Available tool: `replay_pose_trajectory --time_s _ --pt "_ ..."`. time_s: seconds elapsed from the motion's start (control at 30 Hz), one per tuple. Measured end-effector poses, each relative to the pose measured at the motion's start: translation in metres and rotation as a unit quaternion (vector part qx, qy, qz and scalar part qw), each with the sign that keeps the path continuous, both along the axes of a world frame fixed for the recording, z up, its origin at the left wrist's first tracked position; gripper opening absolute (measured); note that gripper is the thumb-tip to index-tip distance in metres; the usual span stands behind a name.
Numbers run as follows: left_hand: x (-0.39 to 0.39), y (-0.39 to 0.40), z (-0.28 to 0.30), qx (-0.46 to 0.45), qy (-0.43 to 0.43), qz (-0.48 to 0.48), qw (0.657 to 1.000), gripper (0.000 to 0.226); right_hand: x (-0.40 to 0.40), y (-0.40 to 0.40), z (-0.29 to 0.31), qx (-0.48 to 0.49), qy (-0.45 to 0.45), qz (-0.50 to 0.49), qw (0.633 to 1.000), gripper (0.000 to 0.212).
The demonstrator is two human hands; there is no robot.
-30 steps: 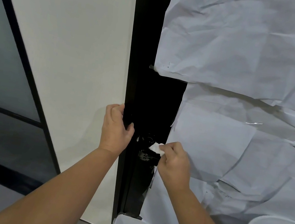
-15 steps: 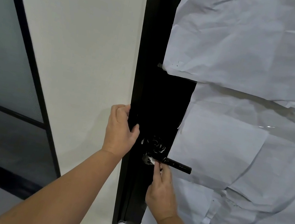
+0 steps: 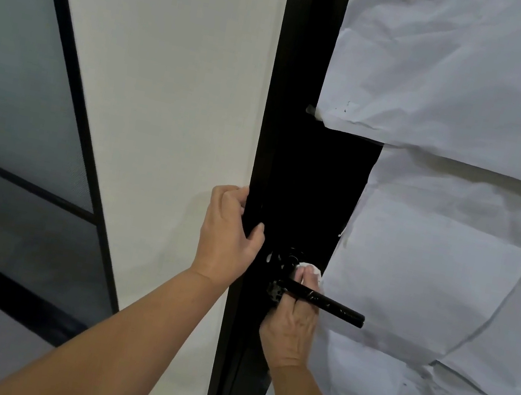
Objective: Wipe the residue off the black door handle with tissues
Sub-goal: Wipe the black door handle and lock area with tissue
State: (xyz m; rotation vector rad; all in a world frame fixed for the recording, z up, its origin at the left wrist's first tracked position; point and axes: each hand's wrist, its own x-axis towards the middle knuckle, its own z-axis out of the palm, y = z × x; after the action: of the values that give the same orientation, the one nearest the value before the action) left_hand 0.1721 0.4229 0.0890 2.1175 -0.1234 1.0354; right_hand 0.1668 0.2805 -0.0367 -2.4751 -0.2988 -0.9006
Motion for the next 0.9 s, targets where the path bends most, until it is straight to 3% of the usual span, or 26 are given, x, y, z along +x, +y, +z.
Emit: replay_pose_trajectory --time_s 0.23,0.53,0.67,0.9 --pt "0.003 -0.002 -0.002 -0.006 0.001 0.015 1.0 0.055 0.007 -0.001 -0.007 0.009 -0.04 -0.011 0.999 0.06" --pt "0.001 -0.001 0.001 -0.009 0.008 0.014 1.0 0.05 -0.005 0.008 -0.026 -0.081 0.041 -0.059 0.994 0.077" --pt "-0.001 -0.002 0.003 -0.012 0.009 0.016 1.0 0.05 -0.003 0.02 -0.019 -0.114 0.002 -0.013 0.993 0.074" --pt "-0.002 -0.001 0.005 -0.005 0.031 0.02 0.999 0.05 -0.006 -0.002 0.0 -0.006 0.035 0.092 0.995 0.058"
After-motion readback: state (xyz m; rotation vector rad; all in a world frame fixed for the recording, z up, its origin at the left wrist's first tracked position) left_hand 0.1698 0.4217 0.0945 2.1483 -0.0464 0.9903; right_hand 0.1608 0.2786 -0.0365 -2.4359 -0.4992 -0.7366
